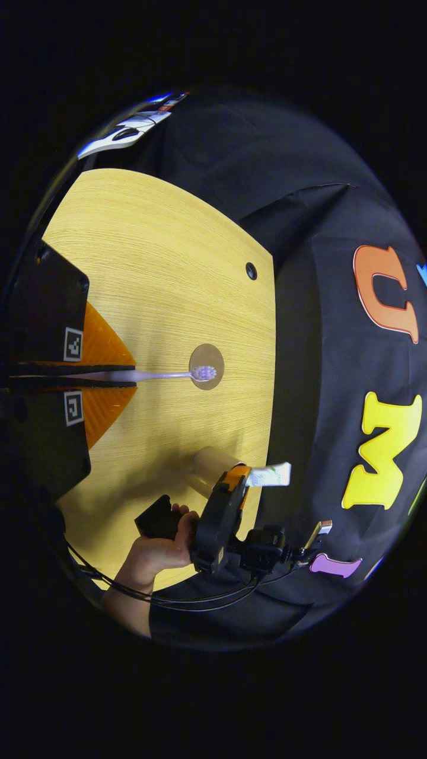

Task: Put the toothbrush and toothpaste on the desktop into the cup, then pick up the cup and place it on the coaster on the desktop.

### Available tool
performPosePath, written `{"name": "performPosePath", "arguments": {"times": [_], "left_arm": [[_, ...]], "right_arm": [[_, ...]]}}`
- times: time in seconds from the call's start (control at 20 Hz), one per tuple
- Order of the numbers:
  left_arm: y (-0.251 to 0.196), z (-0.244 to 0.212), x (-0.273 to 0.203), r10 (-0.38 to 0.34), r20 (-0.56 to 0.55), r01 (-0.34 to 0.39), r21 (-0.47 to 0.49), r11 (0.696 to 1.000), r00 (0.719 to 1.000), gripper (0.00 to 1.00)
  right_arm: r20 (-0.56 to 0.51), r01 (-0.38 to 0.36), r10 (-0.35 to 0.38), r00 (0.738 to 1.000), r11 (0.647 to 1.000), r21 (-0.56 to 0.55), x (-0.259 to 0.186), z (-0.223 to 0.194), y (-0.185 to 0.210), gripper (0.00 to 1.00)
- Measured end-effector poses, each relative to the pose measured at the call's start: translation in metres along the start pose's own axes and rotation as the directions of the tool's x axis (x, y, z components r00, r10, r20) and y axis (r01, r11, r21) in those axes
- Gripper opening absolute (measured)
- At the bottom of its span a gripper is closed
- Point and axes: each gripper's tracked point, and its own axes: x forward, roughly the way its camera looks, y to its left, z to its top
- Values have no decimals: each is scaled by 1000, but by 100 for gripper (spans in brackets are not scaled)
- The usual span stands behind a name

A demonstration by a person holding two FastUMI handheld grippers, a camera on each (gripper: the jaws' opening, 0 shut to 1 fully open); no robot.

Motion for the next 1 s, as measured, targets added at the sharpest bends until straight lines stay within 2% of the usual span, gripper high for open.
{"name": "performPosePath", "arguments": {"times": [0.1, 0.25, 0.4, 0.55, 0.75, 1.0], "left_arm": [[-3, -2, 5, -12, 6, 12, 4, 1000, 1000, 4], [-4, 9, 11, -27, 31, 26, 20, 999, 999, 4], [-15, 30, 17, -56, 112, 54, 21, 998, 992, 4], [-47, 68, 22, -109, 217, 100, 55, 994, 970, 4], [-93, 116, 45, -202, 326, 177, 104, 979, 924, 4], [-144, 159, 80, -277, 451, 240, 139, 961, 848, 4]], "right_arm": [[4, -3, 3, 1000, 1000, -15, 0, 2, 0, 60], [-1, 7, -7, 1000, 1000, 23, -6, 4, -7, 74], [-5, -15, 15, 1000, 997, 71, -27, 13, -11, 75], [3, -40, 40, 999, 996, 81, -61, 24, -18, 75], [-6, -22, 23, 1000, 996, 87, -105, 26, -43, 75], [-5, 27, -27, 1000, 997, 78, -142, 26, -88, 75]]}}
